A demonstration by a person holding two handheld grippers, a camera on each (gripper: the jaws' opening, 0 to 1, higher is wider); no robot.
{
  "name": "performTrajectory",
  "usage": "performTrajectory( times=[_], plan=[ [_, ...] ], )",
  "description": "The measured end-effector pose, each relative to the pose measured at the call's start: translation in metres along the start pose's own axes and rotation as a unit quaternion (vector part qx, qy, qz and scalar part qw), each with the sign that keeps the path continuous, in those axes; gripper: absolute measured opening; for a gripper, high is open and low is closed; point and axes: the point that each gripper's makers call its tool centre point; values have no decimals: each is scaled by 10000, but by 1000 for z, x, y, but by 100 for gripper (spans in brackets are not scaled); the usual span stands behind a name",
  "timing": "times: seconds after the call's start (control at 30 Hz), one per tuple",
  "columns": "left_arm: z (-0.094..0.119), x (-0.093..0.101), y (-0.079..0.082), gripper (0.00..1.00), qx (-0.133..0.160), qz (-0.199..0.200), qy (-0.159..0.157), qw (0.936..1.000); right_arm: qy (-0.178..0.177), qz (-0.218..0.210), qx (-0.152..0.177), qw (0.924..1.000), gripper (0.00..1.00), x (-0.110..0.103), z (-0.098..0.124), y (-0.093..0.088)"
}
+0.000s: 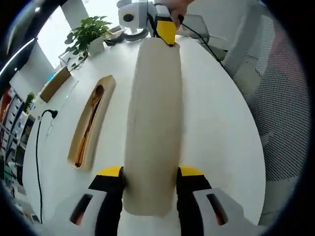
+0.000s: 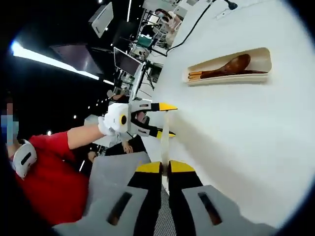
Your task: Arrange the utensils inside the cutlery case until each visible utensil rests in its matching compartment.
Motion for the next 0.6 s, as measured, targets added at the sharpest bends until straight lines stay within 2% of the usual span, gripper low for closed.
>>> performTrajectory(
  times=[0.07, 0.13, 0.17, 0.2, 0.27, 0.33, 0.4, 0.5, 0.57, 0.6],
  plan=[
    [0, 1, -2, 43, -25, 316, -10, 9995, -140, -282, 301, 9991, 1, 5, 0, 8],
    [0, 1, -2, 42, -45, 399, 24, 9992, -210, -435, 579, 9972, 1, 7, -1, 15],
    [0, 2, -2, 42, -52, 458, -14, 9989, -265, -620, 605, 9959, 1, 9, 0, 16],
    [0, 4, -3, 42, -56, 565, -88, 9984, -257, -606, 643, 9958, 1, 8, 0, 16],
    [4, 5, 1, 42, -68, 539, -132, 9984, -383, -885, 642, 9933, 2, 10, 1, 16],
    [6, 2, 4, 41, -52, 592, -185, 9981, -470, -1159, 815, 9888, 2, 12, 4, 22],
    [11, 3, 11, 41, 67, 881, -390, 9953, -616, -1184, 926, 9867, 2, 14, 8, 28],
    [20, -10, 19, 41, 90, 881, -399, 9953, -609, -1186, 1066, 9853, 3, 8, 14, 40],
    [23, -16, 24, 41, 68, 841, -375, 9957, -760, -875, 1189, 9861, 3, 8, 18, 52],
    [25, -19, 27, 41, 62, 859, -375, 9956, -964, -664, 1226, 9855, 4, 9, 22, 58]
  ],
)
Point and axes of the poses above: the point that each gripper's makers call its tool centre point, and the gripper's own axes: z roughly backward along the fingers, x roughly to its right, y roughly out of its top, and after that the axes turned 5 degrees about x, right-handed
